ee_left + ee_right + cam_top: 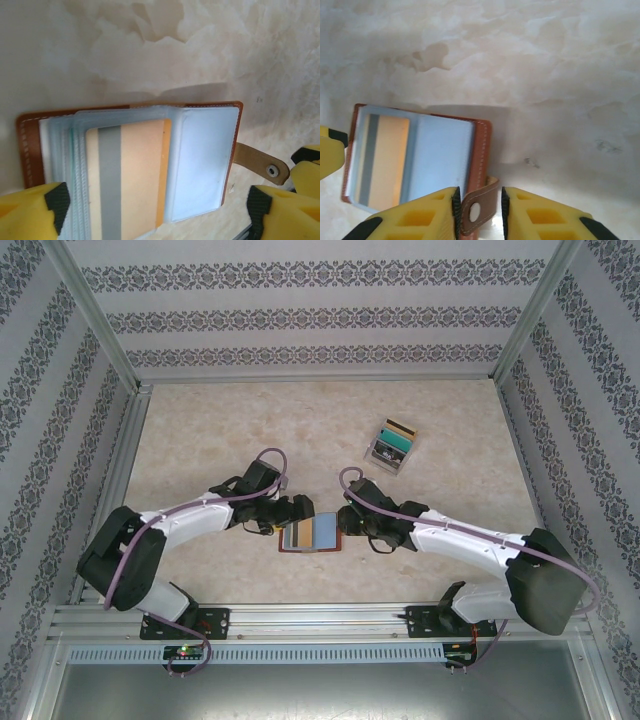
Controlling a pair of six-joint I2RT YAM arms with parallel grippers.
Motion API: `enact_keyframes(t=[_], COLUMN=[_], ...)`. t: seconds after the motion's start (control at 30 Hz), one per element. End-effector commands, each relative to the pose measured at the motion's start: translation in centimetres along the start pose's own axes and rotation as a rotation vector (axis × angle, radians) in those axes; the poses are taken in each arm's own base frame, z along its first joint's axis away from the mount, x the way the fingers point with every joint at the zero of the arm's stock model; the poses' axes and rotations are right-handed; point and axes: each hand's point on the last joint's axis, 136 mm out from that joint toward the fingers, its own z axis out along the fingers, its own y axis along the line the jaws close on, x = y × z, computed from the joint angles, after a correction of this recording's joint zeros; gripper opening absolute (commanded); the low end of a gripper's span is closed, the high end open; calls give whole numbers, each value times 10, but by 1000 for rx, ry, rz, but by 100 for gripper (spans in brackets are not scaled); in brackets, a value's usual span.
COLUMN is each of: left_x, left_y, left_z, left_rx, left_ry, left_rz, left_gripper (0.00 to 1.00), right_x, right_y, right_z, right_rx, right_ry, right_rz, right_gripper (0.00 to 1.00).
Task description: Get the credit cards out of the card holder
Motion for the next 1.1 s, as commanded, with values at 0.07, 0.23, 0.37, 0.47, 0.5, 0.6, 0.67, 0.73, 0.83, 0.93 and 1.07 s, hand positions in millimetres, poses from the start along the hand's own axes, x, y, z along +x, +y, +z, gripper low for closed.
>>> enact_keyframes(t=[0.07, 0.23, 0.37, 0.47, 0.5, 0.6, 0.67, 0.73, 0.83, 0.93, 1.07], left_x=[-1, 4, 8, 11, 11, 13, 14, 15, 15, 17, 19], left_y=[21, 33, 35, 36, 36, 36, 36, 37, 39, 41, 46], left_z=[-18, -16, -6, 0, 3, 7, 9, 10, 11, 13, 16], left_rx=[-96, -126, -116, -103, -98, -90, -88, -89, -95, -100, -113], left_ry=[-25, -12, 20, 39, 45, 64, 71, 76, 77, 84, 95], left_rz=[10, 4, -8, -20, -20, -25, -26, -30, -34, -36, -45], left_gripper=[80, 51, 30, 22, 19, 15, 15, 15, 15, 15, 15], right_x=[-13, -14, -7, 1, 4, 10, 12, 14, 17, 19, 23], right_y=[39, 61, 65, 63, 63, 61, 60, 59, 58, 57, 59], right_z=[-1, 7, 19, 30, 34, 44, 48, 52, 57, 61, 67], right_rx=[-136, -201, -216, -224, -231, -247, -258, -269, -280, -284, -300], right_ry=[22, 65, 103, 138, 153, 179, 192, 201, 219, 233, 255], right_rz=[22, 31, 51, 79, 91, 123, 146, 164, 183, 191, 204], right_gripper=[29, 27, 22, 21, 21, 20, 20, 20, 20, 20, 20])
